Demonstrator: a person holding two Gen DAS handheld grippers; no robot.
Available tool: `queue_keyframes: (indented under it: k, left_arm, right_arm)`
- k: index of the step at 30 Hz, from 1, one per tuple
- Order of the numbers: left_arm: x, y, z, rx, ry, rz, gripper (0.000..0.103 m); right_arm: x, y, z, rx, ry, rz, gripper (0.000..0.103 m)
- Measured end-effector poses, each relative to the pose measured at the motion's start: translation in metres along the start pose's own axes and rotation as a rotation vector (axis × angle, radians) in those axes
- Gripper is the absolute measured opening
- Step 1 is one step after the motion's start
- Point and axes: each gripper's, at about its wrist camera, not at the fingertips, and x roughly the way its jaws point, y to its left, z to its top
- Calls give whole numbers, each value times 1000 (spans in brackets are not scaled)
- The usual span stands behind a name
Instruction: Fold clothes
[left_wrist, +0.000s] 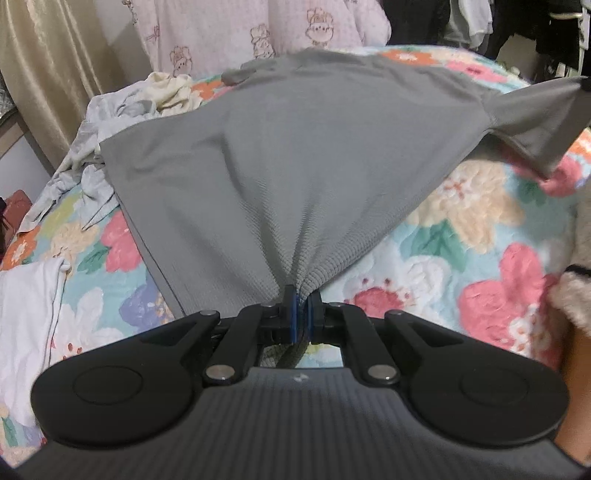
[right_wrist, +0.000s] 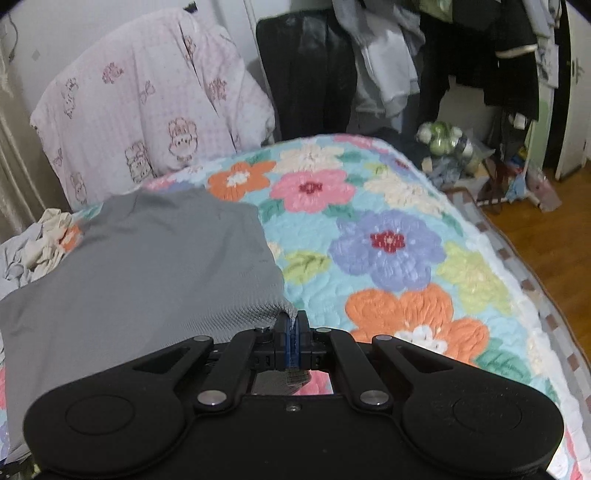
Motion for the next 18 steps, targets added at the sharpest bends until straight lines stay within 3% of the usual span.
queue_keyframes:
  k: [4,8,13,16,18]
  left_arm:
    - [-46,-22,2,118,-41,-66,4]
    - [-60,-27,6,159,-67,-5,4]
    - [-36,-12,5,99,-38,-36,4]
    - [-17,-3,11,121,-40,0,4]
    - [-5,16,24,116,-60,23,5]
  right_arm:
    - [-21,6,8,-59,-57,-42,2]
    - [-45,0,15,-45,-117,-26,2]
    - [-38,-6,20,-16,-117,11,2]
    - [-15,5,32,-46,-93,14,2]
    - [6,17,44,-87,-94,79,2]
